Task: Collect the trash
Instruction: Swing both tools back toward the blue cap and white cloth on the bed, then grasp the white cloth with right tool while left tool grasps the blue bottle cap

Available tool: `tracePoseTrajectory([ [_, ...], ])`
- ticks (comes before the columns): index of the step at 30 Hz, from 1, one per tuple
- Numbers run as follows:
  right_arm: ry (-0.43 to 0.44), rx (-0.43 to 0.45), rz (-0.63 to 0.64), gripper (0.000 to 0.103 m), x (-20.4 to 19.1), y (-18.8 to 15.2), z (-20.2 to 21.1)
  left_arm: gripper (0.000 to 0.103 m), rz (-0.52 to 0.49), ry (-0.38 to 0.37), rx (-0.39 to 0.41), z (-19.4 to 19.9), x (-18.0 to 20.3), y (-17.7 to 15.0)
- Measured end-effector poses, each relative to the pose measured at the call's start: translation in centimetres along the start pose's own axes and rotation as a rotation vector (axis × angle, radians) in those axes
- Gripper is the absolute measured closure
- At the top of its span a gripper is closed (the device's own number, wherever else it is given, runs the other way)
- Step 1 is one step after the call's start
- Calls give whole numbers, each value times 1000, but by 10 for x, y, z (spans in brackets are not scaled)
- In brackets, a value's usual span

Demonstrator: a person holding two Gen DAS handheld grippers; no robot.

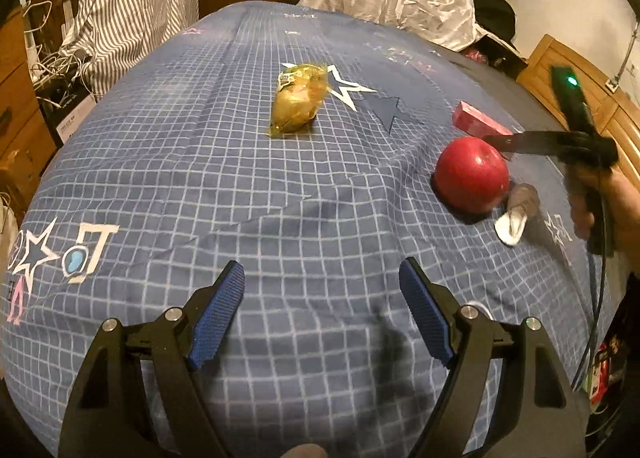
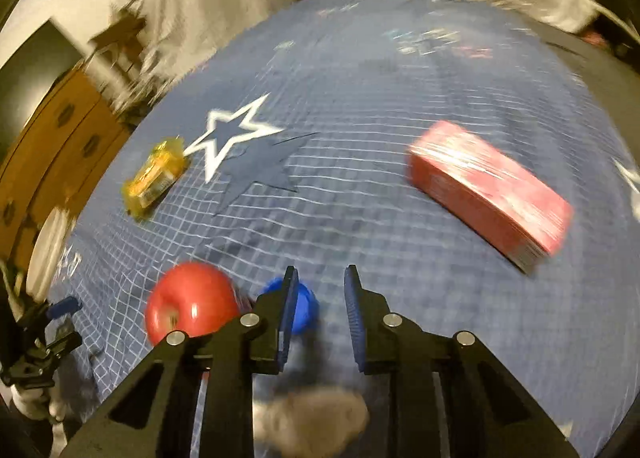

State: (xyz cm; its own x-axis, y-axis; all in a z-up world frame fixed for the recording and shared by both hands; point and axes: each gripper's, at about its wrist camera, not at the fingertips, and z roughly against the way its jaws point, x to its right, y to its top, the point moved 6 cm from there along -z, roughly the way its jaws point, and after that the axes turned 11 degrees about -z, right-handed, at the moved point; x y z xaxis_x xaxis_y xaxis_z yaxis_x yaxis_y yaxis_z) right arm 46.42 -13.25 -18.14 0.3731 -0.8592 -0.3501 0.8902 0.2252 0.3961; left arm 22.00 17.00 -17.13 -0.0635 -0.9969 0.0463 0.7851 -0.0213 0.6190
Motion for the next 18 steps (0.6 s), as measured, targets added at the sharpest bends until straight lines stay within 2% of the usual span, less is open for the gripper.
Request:
tracePoseTrajectory([
  [2,-35,-60,84,77,-6,6,-17,26,1,4,-7,-4,1,3],
  [4,-27,-118,126,78,-7,9,-31,26,-1,4,-12,-9,3,8],
  [6,14,-142,131,78,-14,12,-35,26,-3,0,-18,-13,6,10],
  [9,27,-159,149,78,-10,7,-34,26,-10,-4,-25,-16,12,10],
  [11,-12,-181,182,79,0,-12,-31,26,-7,-13,-28,-17,14,8],
  [15,44,-160,202,79,-5,-47,-13,26,-6,-24,-21,-16,18,8],
  [18,126,-182,215,76,-18,-87,4,26,-6,-42,-16,-13,26,6],
])
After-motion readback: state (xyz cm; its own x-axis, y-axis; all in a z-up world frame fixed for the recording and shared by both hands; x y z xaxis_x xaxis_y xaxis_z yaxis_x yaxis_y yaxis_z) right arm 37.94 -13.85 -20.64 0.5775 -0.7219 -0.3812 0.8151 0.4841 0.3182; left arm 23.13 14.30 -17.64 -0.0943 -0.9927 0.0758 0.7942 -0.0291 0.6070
